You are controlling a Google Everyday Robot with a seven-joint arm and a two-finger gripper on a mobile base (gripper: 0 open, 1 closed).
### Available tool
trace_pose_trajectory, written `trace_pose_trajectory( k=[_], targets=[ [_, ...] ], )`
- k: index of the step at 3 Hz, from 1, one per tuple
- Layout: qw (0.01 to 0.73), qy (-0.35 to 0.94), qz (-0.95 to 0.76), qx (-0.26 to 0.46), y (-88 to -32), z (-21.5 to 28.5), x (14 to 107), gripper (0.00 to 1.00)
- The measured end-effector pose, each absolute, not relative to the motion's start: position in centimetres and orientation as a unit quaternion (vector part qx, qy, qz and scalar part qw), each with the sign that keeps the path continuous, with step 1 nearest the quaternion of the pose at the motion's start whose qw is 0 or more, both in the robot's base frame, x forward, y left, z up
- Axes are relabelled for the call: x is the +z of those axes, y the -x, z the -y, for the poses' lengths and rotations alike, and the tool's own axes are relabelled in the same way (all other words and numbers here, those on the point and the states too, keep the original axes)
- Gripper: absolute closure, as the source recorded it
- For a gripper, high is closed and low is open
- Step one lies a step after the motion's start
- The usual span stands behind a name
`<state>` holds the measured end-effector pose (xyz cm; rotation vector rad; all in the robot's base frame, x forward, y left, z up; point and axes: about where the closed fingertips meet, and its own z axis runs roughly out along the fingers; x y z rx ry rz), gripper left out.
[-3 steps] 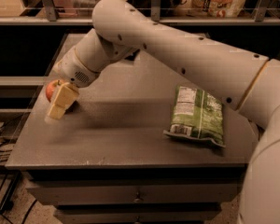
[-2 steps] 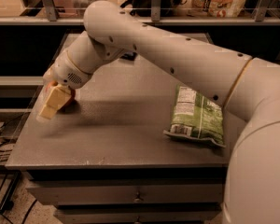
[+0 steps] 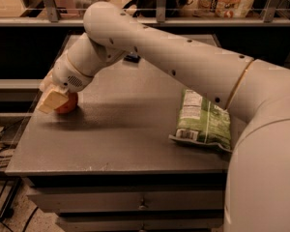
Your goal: Pick apple
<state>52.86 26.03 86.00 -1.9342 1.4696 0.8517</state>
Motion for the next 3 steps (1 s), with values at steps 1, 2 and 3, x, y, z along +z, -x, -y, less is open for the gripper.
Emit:
trace_pose_trajectory(
  k=[1,2,3],
  targets=[
    [0.280,0.721,-0.548,0.318,-52.86,-26.03,86.09,0.88],
    [0.280,0.721,-0.548,0.318,-52.86,-26.02,86.21,1.00],
    [0.279,0.722,-0.547,0.318,-52.74,-26.16,86.15,0.82]
  ],
)
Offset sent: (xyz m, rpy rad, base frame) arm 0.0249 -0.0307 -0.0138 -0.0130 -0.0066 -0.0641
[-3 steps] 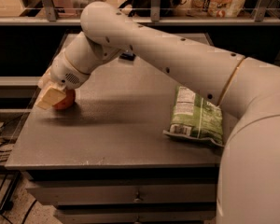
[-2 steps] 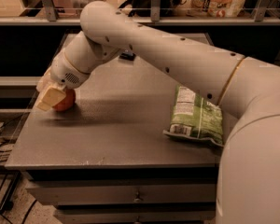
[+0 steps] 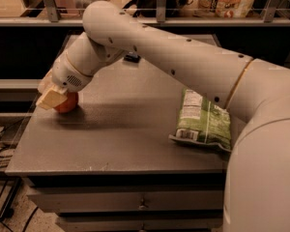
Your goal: Pick apple
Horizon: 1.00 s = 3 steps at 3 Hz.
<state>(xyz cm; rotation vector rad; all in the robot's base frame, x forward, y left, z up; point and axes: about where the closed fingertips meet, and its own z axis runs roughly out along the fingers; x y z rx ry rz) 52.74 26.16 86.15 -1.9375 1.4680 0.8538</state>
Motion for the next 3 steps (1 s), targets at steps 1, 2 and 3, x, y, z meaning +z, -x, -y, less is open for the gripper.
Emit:
trace_pose_trajectory(
  k=[1,2,3],
  targets=[
    [0.279,0.722,-0.547,0.318,-52.73,-26.16,86.21,0.61],
    [0.279,0.722,-0.547,0.318,-52.73,-26.16,86.34,0.36],
    [0.279,0.722,-0.547,0.318,-52.73,-26.16,86.45,0.14]
  ],
)
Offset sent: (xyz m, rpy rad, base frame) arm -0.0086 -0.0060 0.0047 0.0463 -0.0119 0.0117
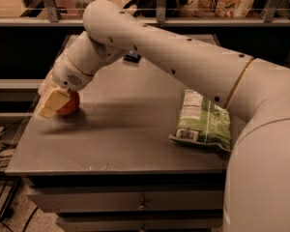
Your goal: Pick apple
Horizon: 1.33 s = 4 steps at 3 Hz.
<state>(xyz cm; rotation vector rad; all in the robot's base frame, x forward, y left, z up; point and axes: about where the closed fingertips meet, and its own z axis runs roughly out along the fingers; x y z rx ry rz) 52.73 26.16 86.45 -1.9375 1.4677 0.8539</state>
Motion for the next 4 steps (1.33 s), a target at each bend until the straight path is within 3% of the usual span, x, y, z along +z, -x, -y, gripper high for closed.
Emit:
trace_pose_trajectory(
  k=[1,4],
  targets=[
    [0.279,0.722,-0.547,0.318,-52.7,-26.2,86.4,0.00],
    [0.308,0.690,-0.562,0.337,-52.0,-22.9,85.4,0.00]
  ],
)
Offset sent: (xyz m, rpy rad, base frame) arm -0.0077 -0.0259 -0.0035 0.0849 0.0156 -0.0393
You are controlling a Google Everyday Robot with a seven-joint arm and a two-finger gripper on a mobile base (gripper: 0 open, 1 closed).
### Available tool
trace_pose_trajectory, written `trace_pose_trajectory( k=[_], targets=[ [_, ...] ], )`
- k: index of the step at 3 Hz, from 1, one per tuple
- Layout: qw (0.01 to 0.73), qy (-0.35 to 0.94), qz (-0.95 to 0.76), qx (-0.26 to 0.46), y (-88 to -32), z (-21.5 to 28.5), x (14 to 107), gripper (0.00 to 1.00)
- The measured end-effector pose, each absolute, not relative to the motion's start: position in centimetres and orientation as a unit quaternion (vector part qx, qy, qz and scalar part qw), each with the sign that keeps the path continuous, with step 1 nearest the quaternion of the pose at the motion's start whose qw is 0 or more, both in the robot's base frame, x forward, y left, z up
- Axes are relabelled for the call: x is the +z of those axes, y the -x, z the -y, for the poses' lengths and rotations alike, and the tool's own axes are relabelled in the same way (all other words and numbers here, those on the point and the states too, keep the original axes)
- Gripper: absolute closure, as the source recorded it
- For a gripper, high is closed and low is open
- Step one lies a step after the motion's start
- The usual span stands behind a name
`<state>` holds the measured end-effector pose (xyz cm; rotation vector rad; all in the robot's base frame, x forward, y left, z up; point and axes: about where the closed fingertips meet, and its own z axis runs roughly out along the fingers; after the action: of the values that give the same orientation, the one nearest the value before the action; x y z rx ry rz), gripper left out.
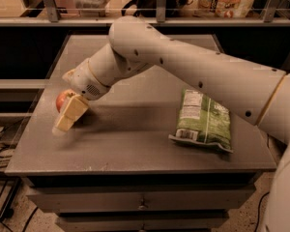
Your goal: Pick apple
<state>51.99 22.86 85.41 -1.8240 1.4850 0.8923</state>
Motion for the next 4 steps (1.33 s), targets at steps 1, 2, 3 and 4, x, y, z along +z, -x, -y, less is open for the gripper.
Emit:
trace_pose_trajectory(
  k=[1,2,3,4],
  targets=[
    [0.305,0.691,-0.569,0.327,-51.8,-22.4,85.3,0.18],
    [0.300,0.691,-0.574,0.321,-51.7,-22.1,85.2,0.41],
    [0.297,0.699,-0.572,0.309,-51.9,-21.9,86.6,0.65],
    [0.307,0.718,-0.556,0.285,-52.2,-21.0,91.7,0.88]
  ],
)
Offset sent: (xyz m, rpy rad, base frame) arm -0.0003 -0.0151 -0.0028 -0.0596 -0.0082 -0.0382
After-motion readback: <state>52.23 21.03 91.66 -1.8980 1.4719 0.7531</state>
